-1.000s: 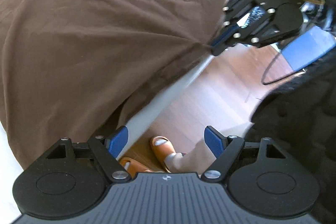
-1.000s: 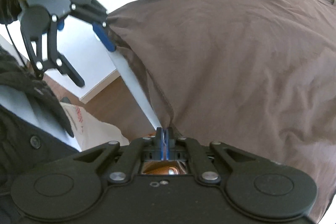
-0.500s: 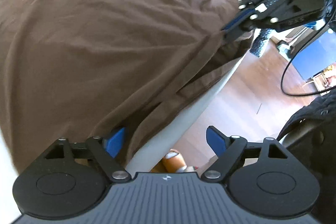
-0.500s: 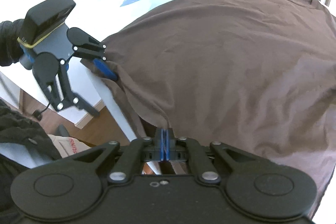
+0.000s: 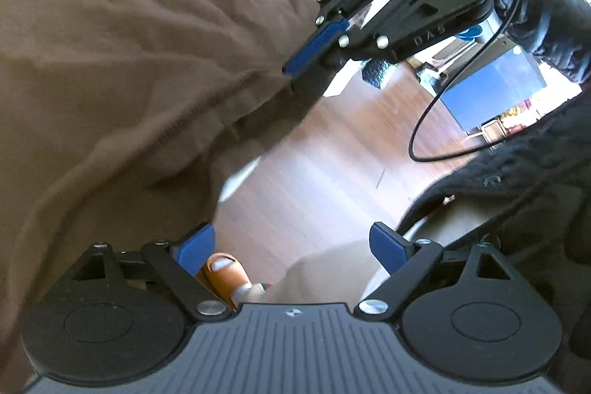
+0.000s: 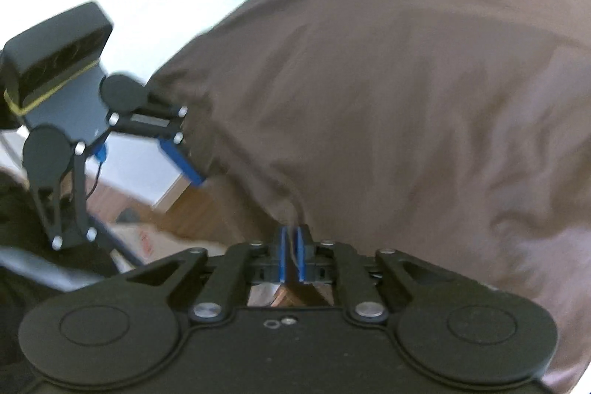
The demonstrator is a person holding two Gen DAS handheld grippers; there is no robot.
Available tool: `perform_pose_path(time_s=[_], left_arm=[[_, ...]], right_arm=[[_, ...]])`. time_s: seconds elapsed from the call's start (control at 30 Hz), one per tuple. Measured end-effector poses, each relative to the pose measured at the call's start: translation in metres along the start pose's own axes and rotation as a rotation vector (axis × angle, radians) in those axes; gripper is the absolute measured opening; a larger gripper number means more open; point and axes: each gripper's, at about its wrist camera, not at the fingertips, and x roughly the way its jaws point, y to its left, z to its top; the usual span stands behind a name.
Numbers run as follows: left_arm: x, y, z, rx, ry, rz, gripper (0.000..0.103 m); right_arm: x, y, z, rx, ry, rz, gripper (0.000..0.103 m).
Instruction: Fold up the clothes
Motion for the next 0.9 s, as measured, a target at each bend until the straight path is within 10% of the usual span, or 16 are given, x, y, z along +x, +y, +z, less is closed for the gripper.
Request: perform_pose_path(time_s=[0.27, 0.5, 0.9], left_arm=[[-0.028, 0.01, -0.024, -0.109, -0.058, 0.083, 0.091], [-0.068, 0.027, -0.039, -0.178, -0.209, 0.321, 0.091], [-0.08, 0.063, -0.073, -0.257, -0.245, 0.427, 0.091]], right_arm=[[0.007, 0.019, 0.001, -0.09, 0.031, -0.066, 0.103], [0.011, 0.065, 0.039, -0.257, -0.117, -0.082, 0.103], [0.076, 0.086, 0.063, -0.402, 0.022, -0.118, 0.103]])
